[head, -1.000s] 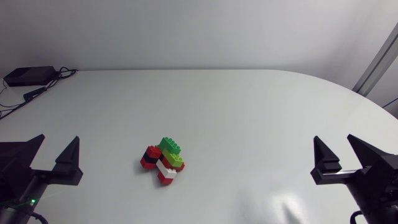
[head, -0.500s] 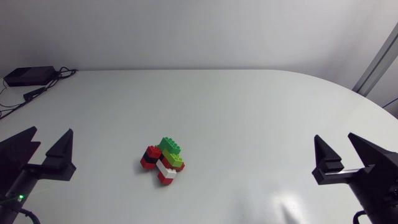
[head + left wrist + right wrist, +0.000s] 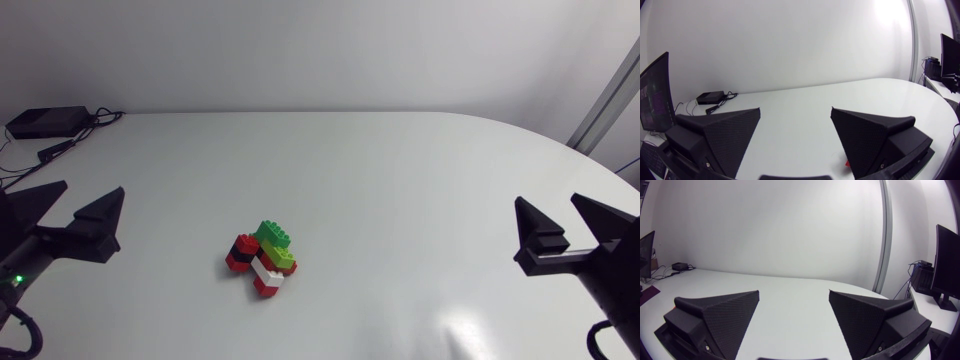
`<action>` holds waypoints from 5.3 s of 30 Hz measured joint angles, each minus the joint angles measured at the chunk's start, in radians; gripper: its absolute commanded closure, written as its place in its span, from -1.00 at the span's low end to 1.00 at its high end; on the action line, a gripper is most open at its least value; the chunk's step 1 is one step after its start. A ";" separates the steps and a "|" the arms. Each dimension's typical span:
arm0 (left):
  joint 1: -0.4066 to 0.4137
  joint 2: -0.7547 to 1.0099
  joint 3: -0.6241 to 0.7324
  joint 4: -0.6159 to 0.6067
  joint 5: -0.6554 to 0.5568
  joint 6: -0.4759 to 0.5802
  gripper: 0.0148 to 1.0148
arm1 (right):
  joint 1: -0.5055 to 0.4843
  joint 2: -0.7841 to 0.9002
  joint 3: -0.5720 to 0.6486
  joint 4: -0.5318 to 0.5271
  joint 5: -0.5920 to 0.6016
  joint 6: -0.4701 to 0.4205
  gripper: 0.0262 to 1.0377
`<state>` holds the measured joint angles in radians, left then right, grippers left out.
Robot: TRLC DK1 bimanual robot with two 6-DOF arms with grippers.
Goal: Separate the duplo bricks
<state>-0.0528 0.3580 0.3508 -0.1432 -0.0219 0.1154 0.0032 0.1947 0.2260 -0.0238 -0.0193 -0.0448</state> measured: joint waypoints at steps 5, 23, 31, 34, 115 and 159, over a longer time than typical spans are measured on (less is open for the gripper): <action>-0.007 0.083 0.029 -0.019 0.000 -0.002 -0.94 | 0.005 0.109 0.054 0.000 0.000 0.000 -0.94; -0.043 0.558 0.244 -0.182 0.183 -0.001 -0.94 | 0.088 0.533 0.270 -0.163 -0.038 0.084 -0.94; 0.018 0.810 0.324 -0.243 0.382 -0.008 -0.94 | 0.190 0.643 0.366 -0.207 -0.047 0.162 -0.93; 0.028 0.864 0.340 -0.246 0.404 0.007 -0.94 | 0.205 0.689 0.390 -0.228 -0.071 0.175 -0.94; -0.256 1.311 0.509 -0.264 0.520 0.468 0.40 | 0.351 1.010 0.585 -0.340 -0.418 0.228 -0.93; -0.463 1.072 0.423 -0.006 0.369 0.467 0.40 | 0.477 1.364 1.075 -0.728 -0.423 0.066 -0.91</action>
<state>-0.5163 1.4303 0.7734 -0.1490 0.3466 0.5819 0.4805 1.5585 1.3014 -0.7521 -0.4427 0.0212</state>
